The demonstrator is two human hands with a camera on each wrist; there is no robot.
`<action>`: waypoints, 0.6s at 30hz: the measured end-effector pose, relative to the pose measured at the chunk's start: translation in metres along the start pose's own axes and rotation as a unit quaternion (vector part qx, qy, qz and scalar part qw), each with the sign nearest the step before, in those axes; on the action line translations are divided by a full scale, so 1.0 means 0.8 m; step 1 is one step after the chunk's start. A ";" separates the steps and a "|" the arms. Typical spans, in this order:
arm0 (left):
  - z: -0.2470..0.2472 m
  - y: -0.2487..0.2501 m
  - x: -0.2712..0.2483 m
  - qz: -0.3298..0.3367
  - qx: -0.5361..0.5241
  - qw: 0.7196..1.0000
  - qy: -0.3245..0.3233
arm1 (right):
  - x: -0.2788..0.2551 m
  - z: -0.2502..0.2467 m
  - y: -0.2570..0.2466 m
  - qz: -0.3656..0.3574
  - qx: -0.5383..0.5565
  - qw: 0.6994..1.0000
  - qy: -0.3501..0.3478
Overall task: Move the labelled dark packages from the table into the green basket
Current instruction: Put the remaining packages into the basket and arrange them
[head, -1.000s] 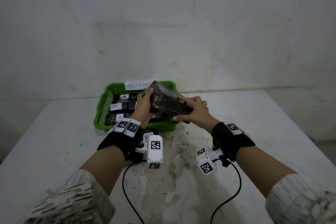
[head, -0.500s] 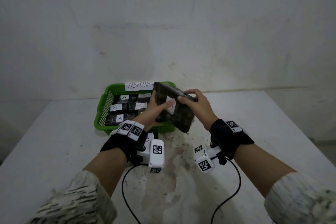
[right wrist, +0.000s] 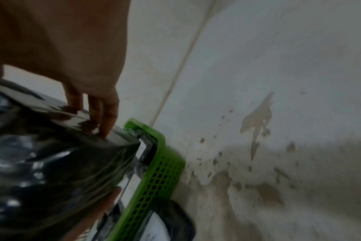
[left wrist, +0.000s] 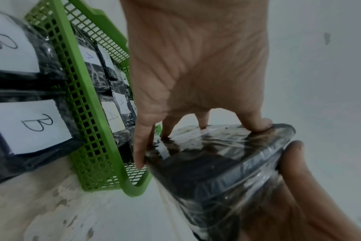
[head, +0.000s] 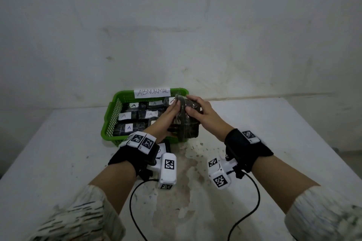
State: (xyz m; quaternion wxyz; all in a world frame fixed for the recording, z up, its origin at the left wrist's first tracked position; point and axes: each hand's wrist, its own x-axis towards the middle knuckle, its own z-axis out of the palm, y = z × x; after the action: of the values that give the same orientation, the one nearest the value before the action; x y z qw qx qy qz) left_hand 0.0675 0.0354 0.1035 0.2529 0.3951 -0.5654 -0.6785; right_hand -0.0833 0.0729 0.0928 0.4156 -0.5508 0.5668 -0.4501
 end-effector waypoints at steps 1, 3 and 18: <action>0.000 0.000 0.000 -0.004 0.010 1.000 0.003 | 0.000 0.003 0.000 -0.016 -0.015 1.000 0.016; 0.001 0.000 -0.001 -0.013 0.029 0.999 0.009 | 0.002 0.008 0.001 -0.034 -0.029 0.998 0.036; 0.002 0.001 0.004 -0.039 0.041 0.998 0.015 | -0.010 -0.001 0.012 0.011 -0.010 0.999 -0.030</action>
State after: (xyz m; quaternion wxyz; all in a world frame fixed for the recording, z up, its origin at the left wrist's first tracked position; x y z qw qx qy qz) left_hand 0.0641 0.0335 0.1033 0.2181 0.4367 -0.5734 -0.6580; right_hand -0.0859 0.0807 0.0835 0.4316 -0.5620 0.5647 -0.4231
